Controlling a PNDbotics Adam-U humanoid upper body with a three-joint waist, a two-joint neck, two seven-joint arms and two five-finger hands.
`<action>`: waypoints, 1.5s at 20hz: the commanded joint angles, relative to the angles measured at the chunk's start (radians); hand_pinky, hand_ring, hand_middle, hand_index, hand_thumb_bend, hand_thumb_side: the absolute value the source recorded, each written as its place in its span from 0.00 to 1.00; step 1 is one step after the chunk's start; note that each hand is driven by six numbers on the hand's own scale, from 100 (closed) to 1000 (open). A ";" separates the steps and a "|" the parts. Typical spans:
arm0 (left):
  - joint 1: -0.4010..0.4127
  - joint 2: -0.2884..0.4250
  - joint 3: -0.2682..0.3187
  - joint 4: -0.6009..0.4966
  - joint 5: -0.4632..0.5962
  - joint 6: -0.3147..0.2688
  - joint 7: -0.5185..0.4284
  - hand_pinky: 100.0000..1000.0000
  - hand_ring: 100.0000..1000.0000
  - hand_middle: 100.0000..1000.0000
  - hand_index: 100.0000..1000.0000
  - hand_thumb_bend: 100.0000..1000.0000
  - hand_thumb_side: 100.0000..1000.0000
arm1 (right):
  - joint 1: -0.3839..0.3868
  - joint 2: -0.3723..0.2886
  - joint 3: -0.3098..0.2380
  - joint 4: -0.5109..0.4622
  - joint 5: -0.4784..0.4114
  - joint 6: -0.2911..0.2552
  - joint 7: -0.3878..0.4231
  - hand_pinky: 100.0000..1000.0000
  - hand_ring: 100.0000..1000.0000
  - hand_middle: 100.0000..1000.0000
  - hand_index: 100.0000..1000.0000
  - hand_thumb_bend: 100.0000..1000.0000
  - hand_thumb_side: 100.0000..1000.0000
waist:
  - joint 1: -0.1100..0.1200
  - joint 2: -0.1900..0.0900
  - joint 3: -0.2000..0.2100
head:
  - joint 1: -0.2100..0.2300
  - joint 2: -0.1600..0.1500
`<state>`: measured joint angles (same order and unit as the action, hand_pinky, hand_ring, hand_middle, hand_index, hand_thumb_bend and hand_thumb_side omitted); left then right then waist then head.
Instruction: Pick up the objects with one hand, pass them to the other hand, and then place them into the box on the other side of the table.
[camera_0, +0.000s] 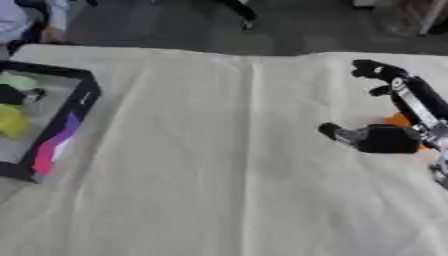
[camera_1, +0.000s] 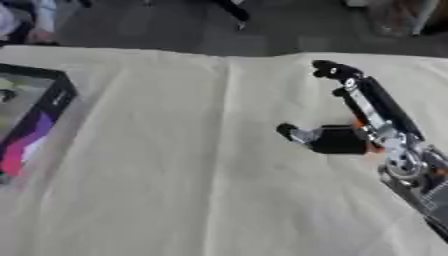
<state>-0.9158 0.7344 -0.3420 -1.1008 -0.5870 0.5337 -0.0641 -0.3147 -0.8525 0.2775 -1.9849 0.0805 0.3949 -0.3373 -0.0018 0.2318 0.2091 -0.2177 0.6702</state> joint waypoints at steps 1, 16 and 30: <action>-0.013 0.057 0.008 -0.079 0.049 0.025 0.055 0.85 0.74 0.77 0.82 0.40 0.30 | 0.019 -0.055 -0.069 -0.015 -0.028 0.029 -0.053 0.77 0.89 0.80 0.92 0.57 0.23 | 0.000 -0.012 -0.002 | -0.087 0.011; 0.013 0.129 -0.017 -0.279 0.212 0.076 0.064 0.83 0.72 0.72 0.80 0.29 0.32 | 0.298 -0.321 -0.365 -0.005 -0.143 0.016 0.245 0.86 0.91 0.87 0.95 0.59 0.28 | -0.004 0.032 0.002 | -0.154 -0.020; -0.025 0.122 0.006 -0.357 0.307 0.137 0.146 0.82 0.70 0.69 0.80 0.25 0.32 | 0.284 -0.253 -0.388 0.196 -0.184 0.011 0.155 0.84 0.89 0.83 0.93 0.62 0.26 | -0.014 0.122 0.064 | -0.184 -0.077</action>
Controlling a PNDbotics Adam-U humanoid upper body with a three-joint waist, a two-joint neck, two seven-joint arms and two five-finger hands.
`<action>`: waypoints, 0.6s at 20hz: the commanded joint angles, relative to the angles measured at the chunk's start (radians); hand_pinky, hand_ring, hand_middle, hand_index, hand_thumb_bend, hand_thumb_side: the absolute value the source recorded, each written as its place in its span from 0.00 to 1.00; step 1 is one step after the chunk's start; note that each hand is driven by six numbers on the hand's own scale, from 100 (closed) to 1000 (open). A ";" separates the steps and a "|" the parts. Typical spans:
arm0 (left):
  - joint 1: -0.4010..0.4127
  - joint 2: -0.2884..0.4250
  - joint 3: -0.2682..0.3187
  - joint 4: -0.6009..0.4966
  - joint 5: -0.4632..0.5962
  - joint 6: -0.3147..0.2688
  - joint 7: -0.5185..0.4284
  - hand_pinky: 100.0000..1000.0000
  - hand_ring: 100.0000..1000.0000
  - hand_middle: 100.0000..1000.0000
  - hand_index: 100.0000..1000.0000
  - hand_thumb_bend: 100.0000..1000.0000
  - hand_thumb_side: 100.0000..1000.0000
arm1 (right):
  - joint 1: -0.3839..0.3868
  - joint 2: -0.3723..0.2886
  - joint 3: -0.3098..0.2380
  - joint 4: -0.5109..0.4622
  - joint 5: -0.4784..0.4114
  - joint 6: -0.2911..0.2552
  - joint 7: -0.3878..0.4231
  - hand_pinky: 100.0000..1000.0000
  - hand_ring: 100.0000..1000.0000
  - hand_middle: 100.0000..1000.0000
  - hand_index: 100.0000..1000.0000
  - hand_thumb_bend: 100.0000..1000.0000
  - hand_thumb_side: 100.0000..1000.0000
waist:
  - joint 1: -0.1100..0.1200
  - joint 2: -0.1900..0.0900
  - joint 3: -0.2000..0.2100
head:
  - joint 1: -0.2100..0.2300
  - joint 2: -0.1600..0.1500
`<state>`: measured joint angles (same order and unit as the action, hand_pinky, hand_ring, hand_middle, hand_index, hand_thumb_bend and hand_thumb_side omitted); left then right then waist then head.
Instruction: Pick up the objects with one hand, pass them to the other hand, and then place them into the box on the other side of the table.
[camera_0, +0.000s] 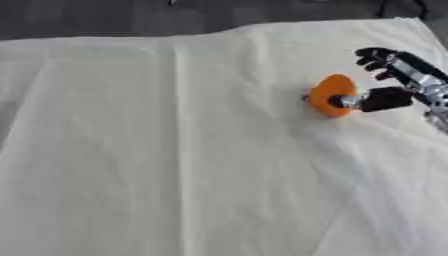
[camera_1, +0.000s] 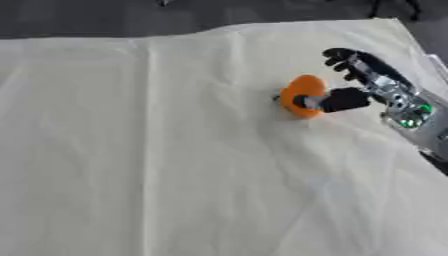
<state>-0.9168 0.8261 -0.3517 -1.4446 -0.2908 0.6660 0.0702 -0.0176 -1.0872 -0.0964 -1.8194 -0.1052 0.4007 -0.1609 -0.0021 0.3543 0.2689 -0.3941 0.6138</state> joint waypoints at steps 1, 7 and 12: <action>-0.026 0.030 0.014 -0.013 0.014 0.007 0.014 0.82 0.70 0.69 0.80 0.25 0.32 | -0.019 -0.016 -0.015 0.051 0.006 0.012 -0.034 0.84 0.89 0.83 0.93 0.62 0.26 | -0.013 0.003 0.007 | -0.008 -0.024; -0.030 0.026 0.011 -0.015 0.025 0.014 0.018 0.82 0.70 0.68 0.79 0.26 0.33 | -0.028 -0.005 -0.001 0.120 0.012 0.041 -0.076 0.83 0.85 0.75 0.86 0.51 0.18 | -0.013 0.005 0.013 | -0.002 -0.032; -0.031 0.025 0.009 -0.015 0.022 0.018 0.012 0.82 0.70 0.67 0.78 0.25 0.33 | -0.023 -0.004 0.013 0.109 0.003 0.062 -0.063 0.82 0.75 0.49 0.67 0.29 0.00 | -0.014 -0.004 0.014 | -0.001 -0.026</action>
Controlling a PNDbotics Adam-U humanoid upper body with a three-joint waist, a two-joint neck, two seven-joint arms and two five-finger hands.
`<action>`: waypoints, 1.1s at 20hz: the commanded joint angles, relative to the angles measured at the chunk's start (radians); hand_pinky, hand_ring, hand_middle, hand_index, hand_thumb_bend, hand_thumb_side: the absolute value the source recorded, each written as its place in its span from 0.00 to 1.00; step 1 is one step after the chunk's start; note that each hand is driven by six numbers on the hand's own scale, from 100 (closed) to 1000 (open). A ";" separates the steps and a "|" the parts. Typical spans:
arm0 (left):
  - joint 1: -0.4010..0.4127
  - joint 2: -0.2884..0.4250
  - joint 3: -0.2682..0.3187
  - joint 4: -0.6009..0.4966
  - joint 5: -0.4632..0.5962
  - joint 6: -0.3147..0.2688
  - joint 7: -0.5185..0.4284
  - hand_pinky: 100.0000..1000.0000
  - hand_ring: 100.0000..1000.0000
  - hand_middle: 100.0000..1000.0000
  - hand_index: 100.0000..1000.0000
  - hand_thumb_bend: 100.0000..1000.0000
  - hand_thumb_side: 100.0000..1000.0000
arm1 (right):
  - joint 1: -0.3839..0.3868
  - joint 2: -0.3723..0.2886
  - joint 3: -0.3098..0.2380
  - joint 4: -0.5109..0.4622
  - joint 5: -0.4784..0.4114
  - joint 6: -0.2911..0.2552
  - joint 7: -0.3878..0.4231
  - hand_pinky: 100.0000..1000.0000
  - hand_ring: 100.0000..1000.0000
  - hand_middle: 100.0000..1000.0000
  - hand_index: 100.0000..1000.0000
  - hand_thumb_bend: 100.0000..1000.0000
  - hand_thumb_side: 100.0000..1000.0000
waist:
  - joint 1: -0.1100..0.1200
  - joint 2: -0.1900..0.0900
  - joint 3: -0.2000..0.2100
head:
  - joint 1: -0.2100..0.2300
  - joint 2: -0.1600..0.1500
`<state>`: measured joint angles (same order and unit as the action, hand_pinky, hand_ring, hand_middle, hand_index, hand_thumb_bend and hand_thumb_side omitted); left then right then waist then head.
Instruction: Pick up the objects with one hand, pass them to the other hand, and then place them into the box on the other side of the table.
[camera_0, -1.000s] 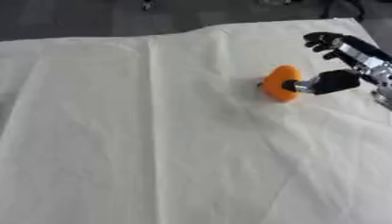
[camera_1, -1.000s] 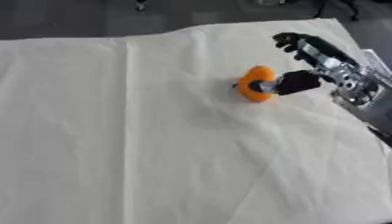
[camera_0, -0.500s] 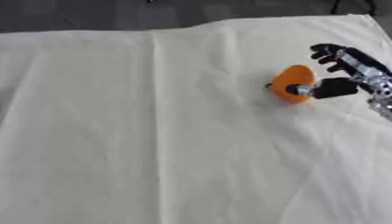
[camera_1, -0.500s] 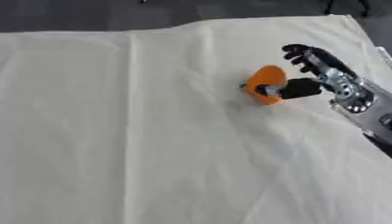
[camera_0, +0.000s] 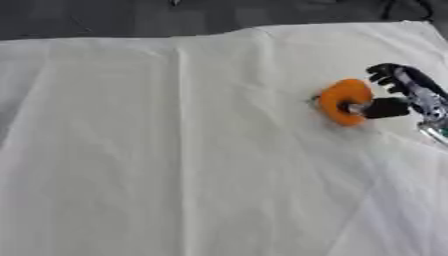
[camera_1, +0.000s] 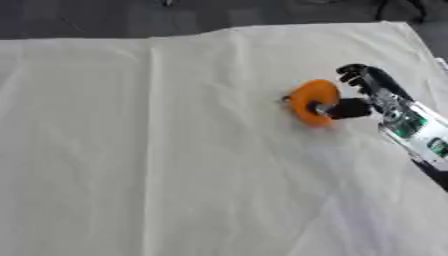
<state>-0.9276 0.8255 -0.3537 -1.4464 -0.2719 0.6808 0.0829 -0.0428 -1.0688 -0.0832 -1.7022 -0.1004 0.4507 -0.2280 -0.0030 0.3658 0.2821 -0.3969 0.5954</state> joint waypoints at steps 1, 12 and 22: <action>-0.020 0.024 0.011 -0.013 0.003 0.004 -0.001 0.82 0.70 0.67 0.78 0.25 0.33 | 0.005 -0.022 0.003 -0.015 -0.002 0.014 0.012 0.82 0.72 0.42 0.61 0.28 0.00 | -0.013 -0.018 0.000 | 0.001 -0.005; -0.018 0.017 0.005 -0.007 -0.014 0.003 -0.018 0.81 0.68 0.65 0.77 0.24 0.32 | 0.037 -0.045 0.004 -0.123 -0.083 0.007 0.015 0.73 0.56 0.19 0.38 0.22 0.00 | -0.012 -0.082 -0.022 | 0.009 0.037; -0.003 0.017 0.022 0.002 -0.028 0.001 -0.014 0.79 0.66 0.63 0.76 0.23 0.29 | -0.009 -0.096 0.026 -0.295 -0.051 -0.059 -0.112 0.62 0.50 0.15 0.37 0.18 0.00 | 0.002 -0.156 -0.071 | 0.039 0.103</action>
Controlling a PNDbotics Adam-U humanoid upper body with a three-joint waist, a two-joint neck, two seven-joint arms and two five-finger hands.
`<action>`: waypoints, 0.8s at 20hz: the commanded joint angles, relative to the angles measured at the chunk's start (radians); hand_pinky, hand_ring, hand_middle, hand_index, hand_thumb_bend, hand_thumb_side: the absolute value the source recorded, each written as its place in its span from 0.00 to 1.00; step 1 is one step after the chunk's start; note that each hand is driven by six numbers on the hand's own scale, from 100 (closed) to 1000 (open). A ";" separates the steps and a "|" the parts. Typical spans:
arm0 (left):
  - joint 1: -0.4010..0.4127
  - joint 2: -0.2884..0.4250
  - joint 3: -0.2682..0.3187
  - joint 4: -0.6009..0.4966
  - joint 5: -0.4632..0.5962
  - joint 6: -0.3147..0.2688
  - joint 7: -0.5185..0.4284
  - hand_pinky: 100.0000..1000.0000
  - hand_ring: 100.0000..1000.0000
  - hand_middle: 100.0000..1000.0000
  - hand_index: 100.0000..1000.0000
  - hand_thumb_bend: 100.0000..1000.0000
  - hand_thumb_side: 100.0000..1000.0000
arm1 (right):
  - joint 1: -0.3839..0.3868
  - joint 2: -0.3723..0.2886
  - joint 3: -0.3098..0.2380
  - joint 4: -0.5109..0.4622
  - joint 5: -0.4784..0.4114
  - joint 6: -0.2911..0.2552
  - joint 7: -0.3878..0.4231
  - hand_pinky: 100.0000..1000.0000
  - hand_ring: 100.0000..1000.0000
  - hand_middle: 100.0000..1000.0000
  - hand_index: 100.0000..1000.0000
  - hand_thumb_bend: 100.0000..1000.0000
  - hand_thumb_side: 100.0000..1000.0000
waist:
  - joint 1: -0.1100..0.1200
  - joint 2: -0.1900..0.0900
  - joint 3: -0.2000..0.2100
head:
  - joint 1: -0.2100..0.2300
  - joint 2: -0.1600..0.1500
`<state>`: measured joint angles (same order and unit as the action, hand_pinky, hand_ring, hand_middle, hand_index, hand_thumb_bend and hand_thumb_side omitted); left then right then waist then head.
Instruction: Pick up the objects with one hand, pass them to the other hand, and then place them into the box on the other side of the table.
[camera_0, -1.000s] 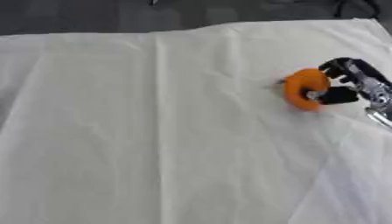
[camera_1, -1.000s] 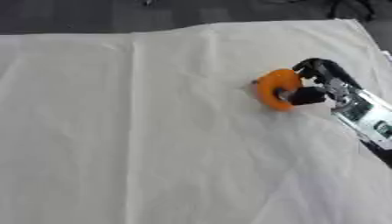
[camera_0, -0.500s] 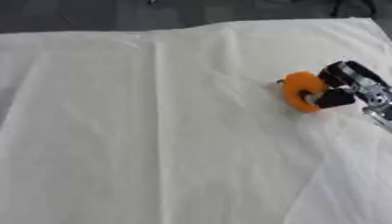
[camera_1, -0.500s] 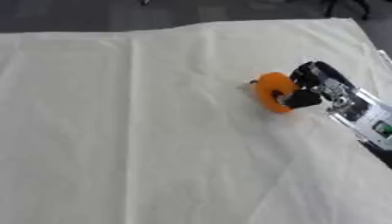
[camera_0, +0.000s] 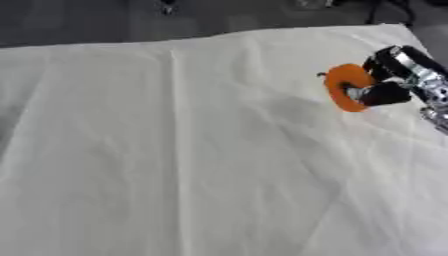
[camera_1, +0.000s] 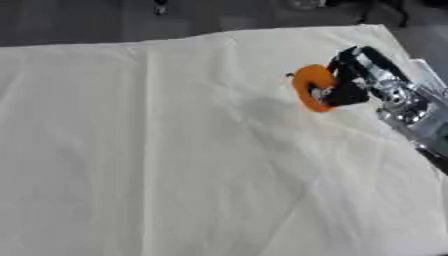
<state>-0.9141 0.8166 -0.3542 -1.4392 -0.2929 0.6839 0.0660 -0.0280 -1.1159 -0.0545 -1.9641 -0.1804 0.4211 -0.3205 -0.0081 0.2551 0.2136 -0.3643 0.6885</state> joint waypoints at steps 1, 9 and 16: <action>-0.019 0.023 0.025 -0.005 -0.008 -0.003 0.005 0.79 0.66 0.63 0.76 0.23 0.29 | -0.037 -0.046 0.002 -0.035 0.036 -0.049 -0.024 0.60 0.49 0.15 0.37 0.17 0.00 | 0.009 -0.052 -0.005 | 0.008 0.014; -0.055 0.001 0.021 0.001 -0.006 -0.018 -0.005 0.78 0.65 0.62 0.75 0.22 0.28 | -0.149 -0.003 0.081 -0.036 0.172 -0.219 -0.018 0.64 0.51 0.17 0.39 0.15 0.00 | 0.021 -0.093 -0.017 | 0.003 0.035; -0.146 -0.056 -0.034 0.019 0.012 -0.119 -0.134 0.78 0.65 0.68 0.79 0.25 0.32 | -0.249 0.103 0.207 -0.036 0.302 -0.260 0.033 0.67 0.51 0.18 0.40 0.15 0.00 | 0.030 -0.112 -0.008 | 0.012 0.036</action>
<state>-1.0340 0.7503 -0.3852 -1.4178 -0.2875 0.5844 -0.0411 -0.2624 -1.0062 0.1452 -1.9854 0.1009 0.1663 -0.2953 0.0101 0.1799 0.2057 -0.3576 0.7271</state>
